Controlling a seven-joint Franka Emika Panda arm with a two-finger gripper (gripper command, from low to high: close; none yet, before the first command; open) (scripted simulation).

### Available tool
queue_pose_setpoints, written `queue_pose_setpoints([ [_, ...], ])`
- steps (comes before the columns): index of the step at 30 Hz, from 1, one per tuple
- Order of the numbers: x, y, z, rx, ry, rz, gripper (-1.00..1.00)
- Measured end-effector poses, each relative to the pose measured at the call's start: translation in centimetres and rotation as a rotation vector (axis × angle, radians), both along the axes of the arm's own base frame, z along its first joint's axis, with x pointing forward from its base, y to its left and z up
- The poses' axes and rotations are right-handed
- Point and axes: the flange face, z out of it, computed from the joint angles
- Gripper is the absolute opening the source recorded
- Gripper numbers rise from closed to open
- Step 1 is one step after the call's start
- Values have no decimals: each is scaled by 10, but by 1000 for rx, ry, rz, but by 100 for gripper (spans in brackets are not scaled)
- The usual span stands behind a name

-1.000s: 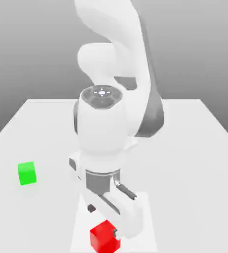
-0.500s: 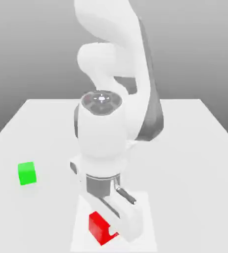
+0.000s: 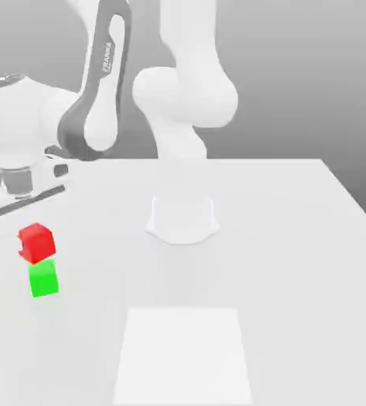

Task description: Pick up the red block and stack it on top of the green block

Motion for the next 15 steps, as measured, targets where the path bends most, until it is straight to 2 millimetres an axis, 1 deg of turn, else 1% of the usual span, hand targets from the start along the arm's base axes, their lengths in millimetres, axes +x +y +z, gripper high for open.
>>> queue_pose_setpoints([
  [1, -2, 0, -9, 0, -1, -9, -100],
  [2, -3, 1, -18, 1, -1, -10, 100],
  [7, -2, 1, -18, 1, -1, -10, 100],
  [8, -3, 1, -23, 1, 0, -11, 100],
  [9, -3, 1, -20, 1, 0, -13, 100],
  [11, -4, -1, -7, 2, 0, -17, 100],
  [15, -3, 0, 30, 2, 0, -14, 100],
])
